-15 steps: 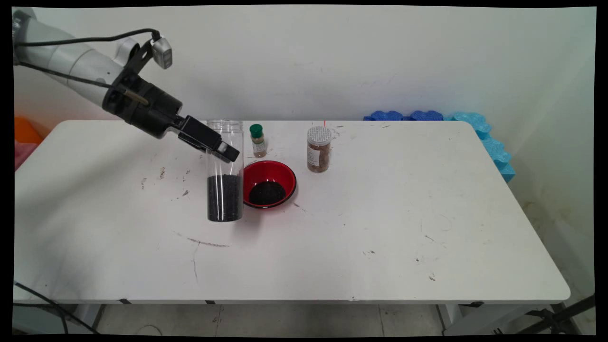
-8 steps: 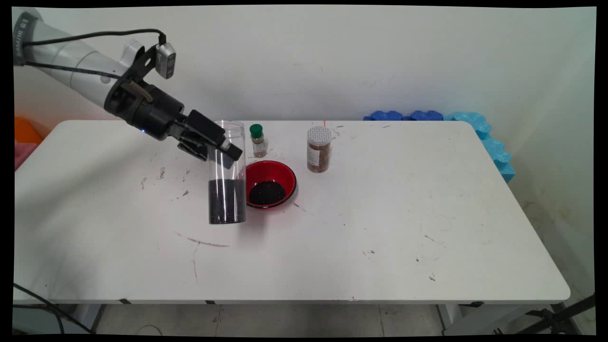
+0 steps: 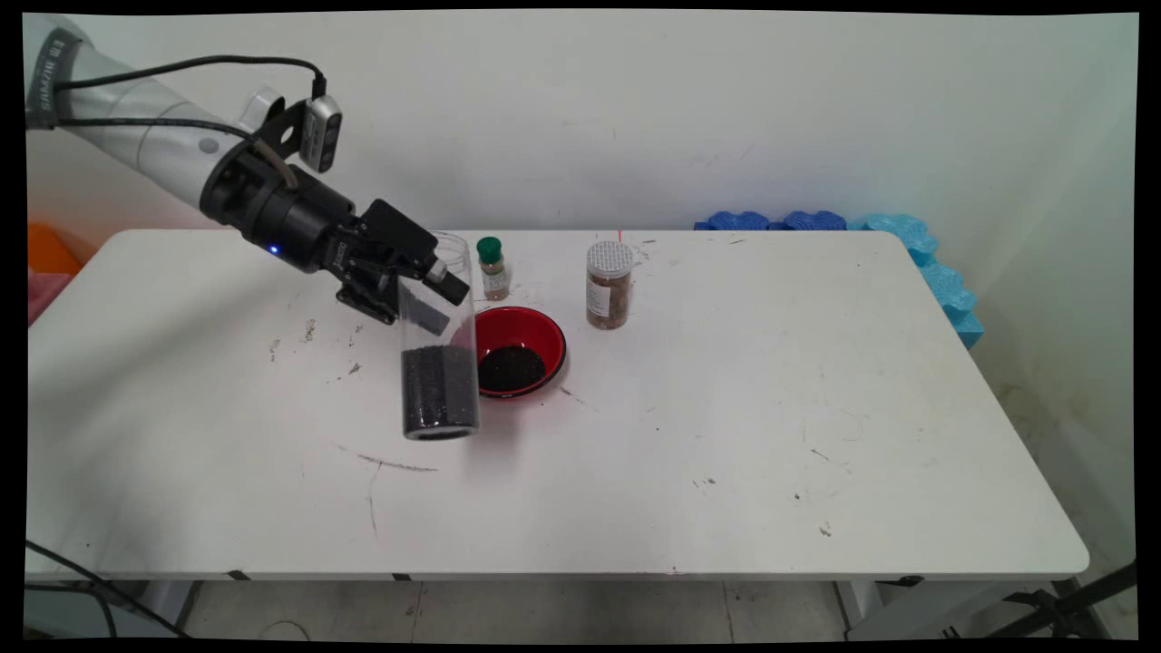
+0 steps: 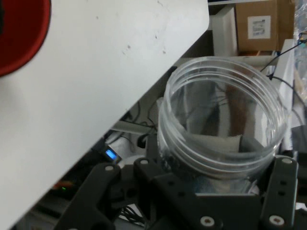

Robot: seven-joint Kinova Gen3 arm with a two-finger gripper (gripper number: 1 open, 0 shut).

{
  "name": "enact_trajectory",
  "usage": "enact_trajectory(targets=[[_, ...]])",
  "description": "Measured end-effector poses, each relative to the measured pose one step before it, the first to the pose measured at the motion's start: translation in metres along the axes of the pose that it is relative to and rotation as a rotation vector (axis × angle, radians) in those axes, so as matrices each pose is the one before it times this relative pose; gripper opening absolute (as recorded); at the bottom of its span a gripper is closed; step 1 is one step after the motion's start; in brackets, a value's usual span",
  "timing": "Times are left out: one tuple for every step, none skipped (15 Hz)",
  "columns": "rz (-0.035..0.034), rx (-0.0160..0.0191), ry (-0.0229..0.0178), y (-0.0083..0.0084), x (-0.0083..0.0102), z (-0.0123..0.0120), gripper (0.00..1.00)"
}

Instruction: Pour the black seasoning powder in the red bowl

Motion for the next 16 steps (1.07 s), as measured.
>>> enact_trajectory(targets=[[-0.03641,-0.00686,-0.00517,-0.00072,-0.00062,0.00045,0.0],[-0.02856,-0.00515,-0.00367,-0.00069,-0.00045,0.00037,0.0],[-0.01777,-0.00321,-0.00217,-0.00046,-0.00014,0.00029,0.0],[-0.0241,-0.00493,-0.00335,-0.0005,-0.00007,0.00065,0.0],[-0.02598,-0.00568,-0.00362,-0.00055,0.00004,0.0007,0.0],[-0.02695,-0.00621,-0.00348,-0.00038,0.0002,0.00083,0.0],[-0.02351,-0.006,-0.00214,-0.00017,0.00035,0.00083,0.0],[-0.01589,-0.00432,-0.00104,-0.00002,0.00049,0.00073,0.0],[-0.02491,-0.00679,0.00005,0.00015,0.00127,0.00124,0.0],[-0.01598,-0.00451,0.00036,0.00005,0.00075,0.00067,0.0],[-0.02316,-0.0064,0.00108,0.00022,0.00115,0.00103,0.0],[-0.02681,-0.00729,0.00305,0.00033,0.00142,0.00092,0.0],[-0.02397,-0.00645,0.00244,0.00043,0.00151,0.00096,0.0],[-0.01954,-0.00498,0.00221,0.00034,0.00152,0.00094,0.0],[-0.023,-0.00572,0.00272,0.00013,0.00156,0.00099,0.0],[-0.02313,-0.00569,0.00305,0.00063,0.00128,0.00103,0.0]])
